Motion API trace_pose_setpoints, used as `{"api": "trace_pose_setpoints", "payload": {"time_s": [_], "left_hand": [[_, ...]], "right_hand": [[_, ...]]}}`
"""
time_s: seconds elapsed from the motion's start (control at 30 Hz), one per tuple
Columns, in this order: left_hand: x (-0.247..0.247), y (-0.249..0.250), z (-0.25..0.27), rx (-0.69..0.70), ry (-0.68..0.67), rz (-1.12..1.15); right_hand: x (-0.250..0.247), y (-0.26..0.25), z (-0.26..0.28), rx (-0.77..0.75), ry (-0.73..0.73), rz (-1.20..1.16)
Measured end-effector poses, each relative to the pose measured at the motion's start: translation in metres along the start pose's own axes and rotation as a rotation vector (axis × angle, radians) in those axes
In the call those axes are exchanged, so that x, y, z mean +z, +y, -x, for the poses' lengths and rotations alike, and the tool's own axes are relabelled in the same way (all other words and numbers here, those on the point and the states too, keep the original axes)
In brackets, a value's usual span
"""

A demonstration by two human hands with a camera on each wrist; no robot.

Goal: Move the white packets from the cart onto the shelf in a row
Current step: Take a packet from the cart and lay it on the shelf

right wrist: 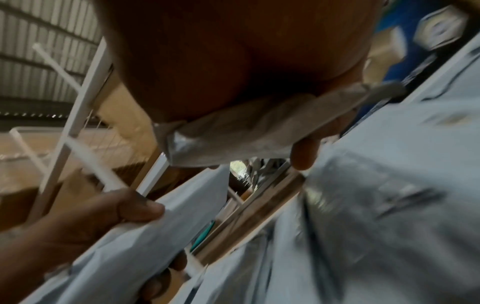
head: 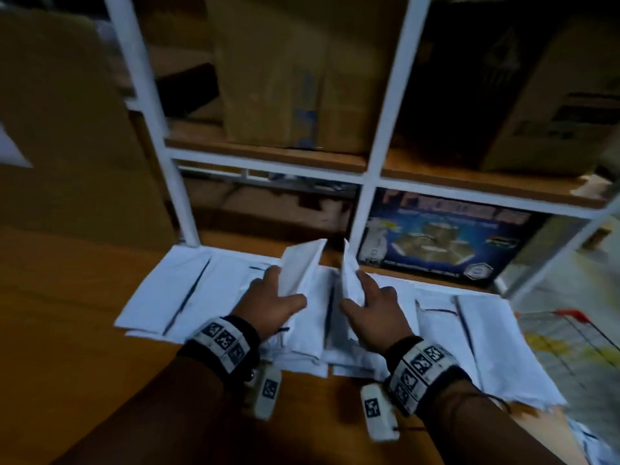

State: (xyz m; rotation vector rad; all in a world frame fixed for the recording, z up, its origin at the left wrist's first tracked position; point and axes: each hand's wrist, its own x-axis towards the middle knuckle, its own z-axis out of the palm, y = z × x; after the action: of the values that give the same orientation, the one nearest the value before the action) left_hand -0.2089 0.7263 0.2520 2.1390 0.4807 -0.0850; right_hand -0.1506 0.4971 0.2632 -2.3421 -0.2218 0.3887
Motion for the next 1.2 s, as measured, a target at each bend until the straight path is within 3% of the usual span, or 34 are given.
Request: {"api": "trace_pose_setpoints", "payload": {"time_s": [0.27, 0.47, 0.67, 0.8, 0.93, 1.2], "left_hand": [[-0.123, -0.103, -0.017, -0.086, 0.204, -0.4], [-0.178, -0.158, -0.034, -0.138, 0.304, -0.555], [-0.181, -0.188, -0.048, -0.184, 0.317, -0.637], [-0.17, -0.2, -0.051, -0.157, 0.322, -0.695], [-0.163, -0.206, -0.05, -0.132, 0.352, -0.698], [-0.165, -0.184, -0.049, -0.144, 0.367, -0.712]], "right_hand": [[0.101, -0.09, -0.024, -0.067, -0.092, 0.249], [0.178, -0.153, -0.051, -0.115, -0.206, 0.397], [0.228, -0.193, -0.069, -0.088, -0.202, 0.491], [0.253, -0.196, -0.075, -0.079, -0.3, 0.497], [0.256, -0.181, -0.078, -0.128, -0.29, 0.66], [0.235, -0.176, -0.075, -0.164, -0.217, 0.52]]}}
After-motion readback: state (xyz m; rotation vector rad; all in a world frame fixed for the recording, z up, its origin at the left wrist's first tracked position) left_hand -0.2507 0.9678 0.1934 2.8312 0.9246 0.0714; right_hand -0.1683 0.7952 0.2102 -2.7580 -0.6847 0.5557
